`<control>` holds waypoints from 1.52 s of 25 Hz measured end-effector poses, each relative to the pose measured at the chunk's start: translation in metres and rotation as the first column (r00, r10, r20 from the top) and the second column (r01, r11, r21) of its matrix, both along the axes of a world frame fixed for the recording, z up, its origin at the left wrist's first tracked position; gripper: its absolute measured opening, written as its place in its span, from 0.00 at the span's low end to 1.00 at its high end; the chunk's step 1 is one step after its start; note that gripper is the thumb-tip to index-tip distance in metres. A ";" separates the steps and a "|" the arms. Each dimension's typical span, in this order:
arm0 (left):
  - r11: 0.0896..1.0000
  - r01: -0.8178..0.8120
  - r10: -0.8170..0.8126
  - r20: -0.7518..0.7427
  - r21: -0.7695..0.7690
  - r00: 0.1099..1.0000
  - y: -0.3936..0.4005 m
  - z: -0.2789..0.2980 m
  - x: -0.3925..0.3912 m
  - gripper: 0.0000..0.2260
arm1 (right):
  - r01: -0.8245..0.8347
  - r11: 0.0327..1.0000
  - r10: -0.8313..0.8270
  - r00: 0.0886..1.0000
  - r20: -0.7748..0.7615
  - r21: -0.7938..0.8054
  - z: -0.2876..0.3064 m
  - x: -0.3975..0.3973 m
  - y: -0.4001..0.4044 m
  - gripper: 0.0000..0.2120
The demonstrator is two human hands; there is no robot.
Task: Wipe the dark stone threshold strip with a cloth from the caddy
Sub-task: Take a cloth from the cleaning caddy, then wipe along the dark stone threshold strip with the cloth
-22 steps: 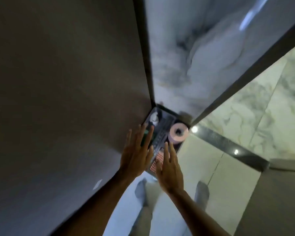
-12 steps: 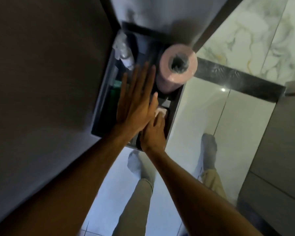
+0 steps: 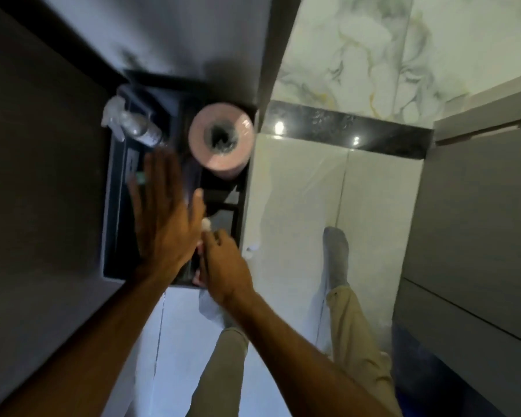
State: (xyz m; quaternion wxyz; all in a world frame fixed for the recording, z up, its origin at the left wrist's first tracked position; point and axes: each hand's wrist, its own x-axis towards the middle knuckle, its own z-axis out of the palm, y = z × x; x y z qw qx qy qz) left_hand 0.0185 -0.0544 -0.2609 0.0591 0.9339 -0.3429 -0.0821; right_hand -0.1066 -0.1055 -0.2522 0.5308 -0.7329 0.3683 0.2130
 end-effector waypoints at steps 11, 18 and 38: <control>0.916 0.400 -0.399 -0.174 -0.029 0.900 -0.149 0.087 -0.135 0.27 | 0.378 0.925 -0.369 0.920 -0.133 0.046 0.069 -0.135 -0.294 0.14; 0.969 0.093 -0.007 -0.352 0.230 0.936 -0.295 -0.056 -0.144 0.34 | 0.503 0.864 -0.503 0.864 -0.017 -0.015 -0.058 -0.070 -0.442 0.17; 1.000 0.030 -0.030 0.166 -0.002 0.986 -0.265 -0.481 -0.078 0.29 | -0.235 0.567 0.498 0.861 0.102 -0.789 -0.472 0.105 -0.397 0.39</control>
